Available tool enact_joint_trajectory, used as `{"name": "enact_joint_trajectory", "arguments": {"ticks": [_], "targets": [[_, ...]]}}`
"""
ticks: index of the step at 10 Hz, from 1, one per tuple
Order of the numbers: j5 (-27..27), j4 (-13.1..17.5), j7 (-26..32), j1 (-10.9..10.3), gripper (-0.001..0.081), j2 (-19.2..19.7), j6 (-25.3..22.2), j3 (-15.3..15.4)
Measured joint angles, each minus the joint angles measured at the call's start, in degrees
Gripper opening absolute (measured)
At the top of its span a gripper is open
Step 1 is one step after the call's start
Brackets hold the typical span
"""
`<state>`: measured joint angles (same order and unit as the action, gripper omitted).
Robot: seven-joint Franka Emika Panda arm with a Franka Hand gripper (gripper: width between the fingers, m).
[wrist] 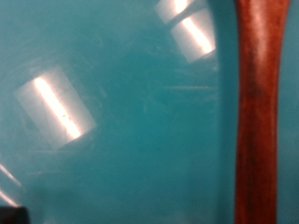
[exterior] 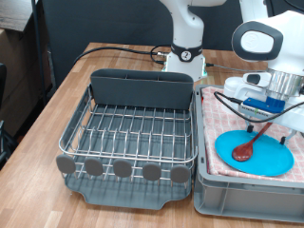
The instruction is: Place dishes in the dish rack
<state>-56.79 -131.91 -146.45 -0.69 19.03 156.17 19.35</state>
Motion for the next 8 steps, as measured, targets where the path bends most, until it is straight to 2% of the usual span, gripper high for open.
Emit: {"name": "enact_joint_trajectory", "arguments": {"ticks": [1,2,3,4,5,6,7,8], "targets": [[-0.6,0.2,-0.6,-0.2,0.0557,0.3,0.0,-0.1],[-0.9,0.2,-1.3,-0.3,0.0557,0.4,0.0,-0.1],[-1.0,0.3,-1.5,-0.4,0.0369,0.5,0.0,-0.1],[-1.0,0.3,-1.5,-0.4,0.0369,0.5,-0.1,-0.1],[-0.7,0.3,-1.4,-0.4,0.0185,0.5,-0.6,0.0],[0.0,0.5,-0.9,-0.3,0.0185,0.5,-1.5,0.3],[1.5,0.7,0.4,-0.2,0.0088,0.3,-2.7,0.8],[3.3,0.9,2.2,-0.1,0.0088,-0.2,-3.8,1.3]]}}
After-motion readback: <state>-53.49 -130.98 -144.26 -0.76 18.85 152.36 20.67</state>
